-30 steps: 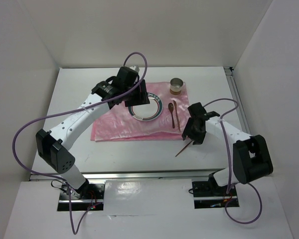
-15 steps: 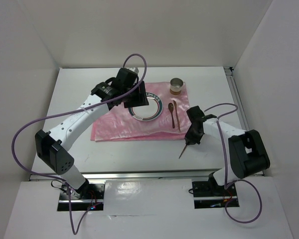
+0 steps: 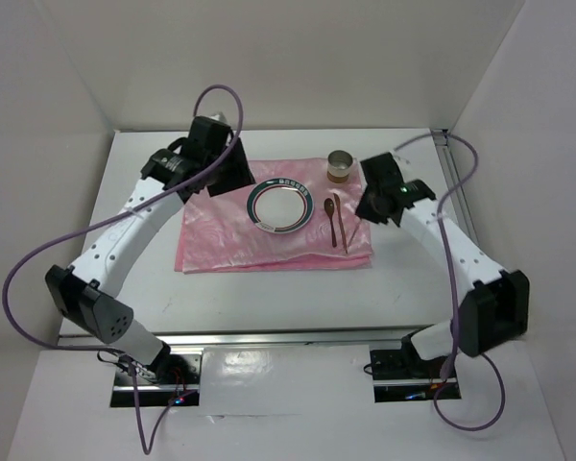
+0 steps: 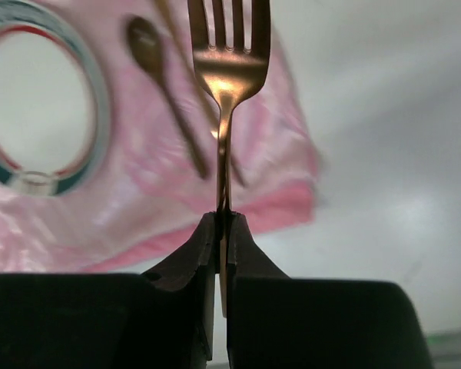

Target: Set the dinner table for one person

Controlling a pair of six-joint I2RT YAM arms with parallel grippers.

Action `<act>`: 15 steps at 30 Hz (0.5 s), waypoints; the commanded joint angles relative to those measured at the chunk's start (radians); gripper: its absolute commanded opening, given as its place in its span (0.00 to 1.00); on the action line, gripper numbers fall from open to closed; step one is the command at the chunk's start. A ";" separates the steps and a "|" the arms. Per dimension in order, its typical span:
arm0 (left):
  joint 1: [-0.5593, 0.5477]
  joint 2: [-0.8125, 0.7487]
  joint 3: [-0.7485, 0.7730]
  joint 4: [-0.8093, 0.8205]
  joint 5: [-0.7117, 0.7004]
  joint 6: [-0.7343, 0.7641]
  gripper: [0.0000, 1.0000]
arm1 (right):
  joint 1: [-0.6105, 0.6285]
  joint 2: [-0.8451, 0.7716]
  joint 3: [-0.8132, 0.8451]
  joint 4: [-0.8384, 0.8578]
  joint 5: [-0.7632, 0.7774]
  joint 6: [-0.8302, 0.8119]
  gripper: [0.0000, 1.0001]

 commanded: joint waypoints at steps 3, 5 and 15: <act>0.037 -0.219 -0.108 -0.030 -0.163 -0.115 0.68 | 0.187 0.277 0.342 0.098 -0.105 -0.103 0.00; 0.073 -0.294 -0.134 -0.030 -0.173 -0.115 0.68 | 0.254 0.414 0.488 0.144 -0.157 -0.115 0.00; 0.133 -0.437 -0.122 -0.067 -0.177 -0.062 0.83 | 0.407 0.920 0.985 0.267 -0.366 -0.191 0.00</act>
